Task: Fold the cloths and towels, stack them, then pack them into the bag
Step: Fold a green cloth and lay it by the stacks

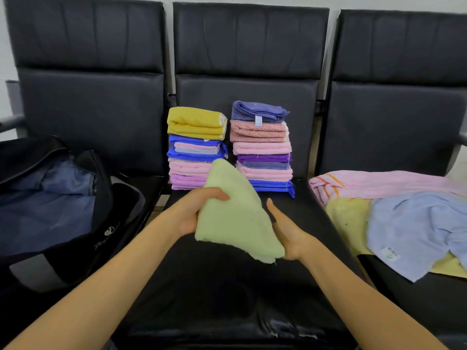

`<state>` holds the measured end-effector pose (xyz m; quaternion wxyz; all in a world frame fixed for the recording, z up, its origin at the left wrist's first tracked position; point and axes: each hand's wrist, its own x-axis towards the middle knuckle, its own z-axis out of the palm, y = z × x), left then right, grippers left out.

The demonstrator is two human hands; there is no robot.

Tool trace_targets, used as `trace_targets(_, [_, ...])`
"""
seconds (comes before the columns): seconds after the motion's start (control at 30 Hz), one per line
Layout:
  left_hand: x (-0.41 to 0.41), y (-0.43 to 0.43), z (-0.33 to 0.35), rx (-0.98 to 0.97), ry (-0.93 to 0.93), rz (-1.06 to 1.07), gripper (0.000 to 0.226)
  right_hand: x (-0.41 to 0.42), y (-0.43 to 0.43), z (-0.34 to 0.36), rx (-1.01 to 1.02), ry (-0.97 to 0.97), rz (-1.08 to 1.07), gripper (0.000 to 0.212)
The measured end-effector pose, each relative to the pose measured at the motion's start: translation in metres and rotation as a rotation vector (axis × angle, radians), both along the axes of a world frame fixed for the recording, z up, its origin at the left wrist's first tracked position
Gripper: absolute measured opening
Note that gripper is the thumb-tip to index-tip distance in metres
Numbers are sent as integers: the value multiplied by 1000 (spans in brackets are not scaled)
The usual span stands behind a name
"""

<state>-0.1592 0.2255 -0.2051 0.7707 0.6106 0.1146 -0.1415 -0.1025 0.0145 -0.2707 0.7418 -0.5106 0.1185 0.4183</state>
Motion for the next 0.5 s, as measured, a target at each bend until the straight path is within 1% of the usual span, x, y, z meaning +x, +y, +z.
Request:
trace_targets(0.07, [-3, 5, -4, -39, 7, 6, 33, -3, 2, 4, 98, -19, 1, 64])
trace_targets(0.1, [-3, 7, -7, -44, 9, 1, 36, -4, 3, 6, 117, -78, -7, 59])
trace_targets(0.13, [-2, 10, -10, -34, 9, -3, 38, -3, 3, 6, 117, -165, -16, 59])
trace_targets(0.2, [0, 14, -14, 12, -2, 7, 38, 1, -1, 6, 65, -314, -96, 76])
trace_targets(0.23, [1, 15, -17, 39, -11, 26, 37, 1, -4, 8, 43, -364, -142, 82])
trace_targets(0.27, [3, 16, -20, 64, -18, 56, 39, 2, -7, 9, 43, -404, -151, 82])
trace_targets(0.33, [7, 15, -29, 94, -45, 114, 48, 4, -10, 12, 53, -452, -136, 73])
trace_targets(0.4, [9, 14, -35, 124, -103, 149, 54, 4, -10, 14, 30, -480, -133, 60])
trace_targets(0.47, [11, 12, -38, 166, -163, 94, 40, 6, -10, 14, 8, -508, -115, 50])
trace_targets(0.5, [10, 12, -38, 174, -177, 60, 34, 6, -11, 15, -9, -522, -97, 48])
